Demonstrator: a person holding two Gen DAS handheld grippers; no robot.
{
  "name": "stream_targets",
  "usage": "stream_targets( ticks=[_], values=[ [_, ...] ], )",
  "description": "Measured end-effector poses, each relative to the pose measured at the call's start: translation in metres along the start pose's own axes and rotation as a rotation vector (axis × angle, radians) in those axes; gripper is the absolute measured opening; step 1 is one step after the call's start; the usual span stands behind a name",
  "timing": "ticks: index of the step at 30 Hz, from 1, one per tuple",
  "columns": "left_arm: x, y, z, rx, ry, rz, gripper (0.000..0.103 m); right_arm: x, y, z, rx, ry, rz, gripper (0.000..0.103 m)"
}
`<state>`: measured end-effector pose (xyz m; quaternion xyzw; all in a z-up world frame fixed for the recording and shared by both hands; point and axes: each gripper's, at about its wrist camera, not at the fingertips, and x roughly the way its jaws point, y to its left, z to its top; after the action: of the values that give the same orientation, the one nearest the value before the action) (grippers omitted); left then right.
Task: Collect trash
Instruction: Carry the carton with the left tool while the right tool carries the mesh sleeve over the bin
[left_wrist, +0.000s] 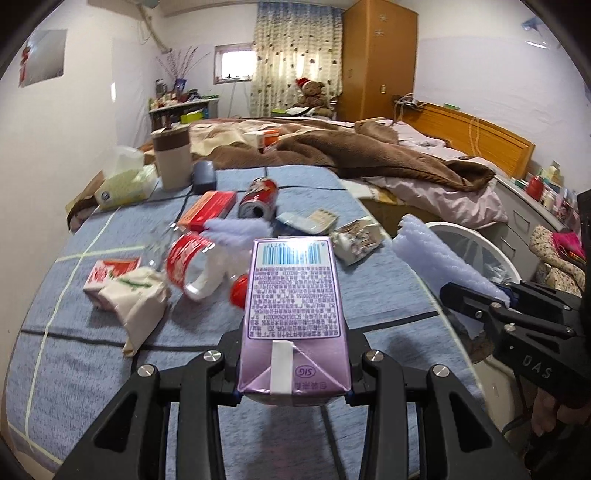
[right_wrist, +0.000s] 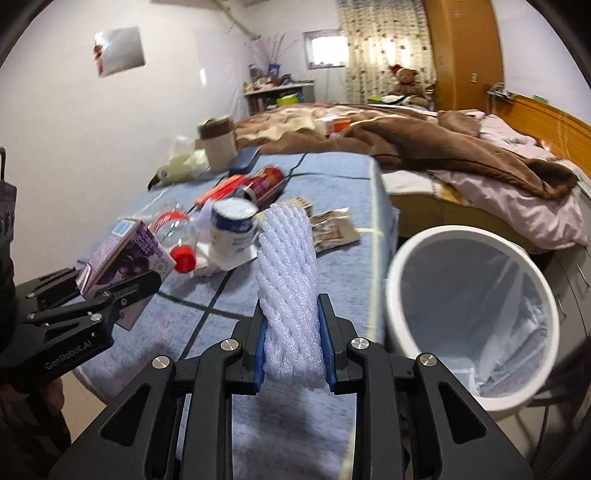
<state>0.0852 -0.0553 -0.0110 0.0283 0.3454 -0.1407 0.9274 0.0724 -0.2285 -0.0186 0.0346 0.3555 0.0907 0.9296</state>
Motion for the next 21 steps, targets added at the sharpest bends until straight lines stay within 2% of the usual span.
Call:
stream_targets(
  ticks=[10,21],
  values=[
    [0.015,-0.058,0.035,0.108,-0.029,-0.152,0.039,-0.015,-0.049,0.002,0.121,-0.041,-0.171,0.025],
    [0.046,-0.127,0.057,0.219,0.011,-0.298,0.039,-0.012,-0.096,-0.001,0.241,-0.029,-0.298,0.025]
  ],
)
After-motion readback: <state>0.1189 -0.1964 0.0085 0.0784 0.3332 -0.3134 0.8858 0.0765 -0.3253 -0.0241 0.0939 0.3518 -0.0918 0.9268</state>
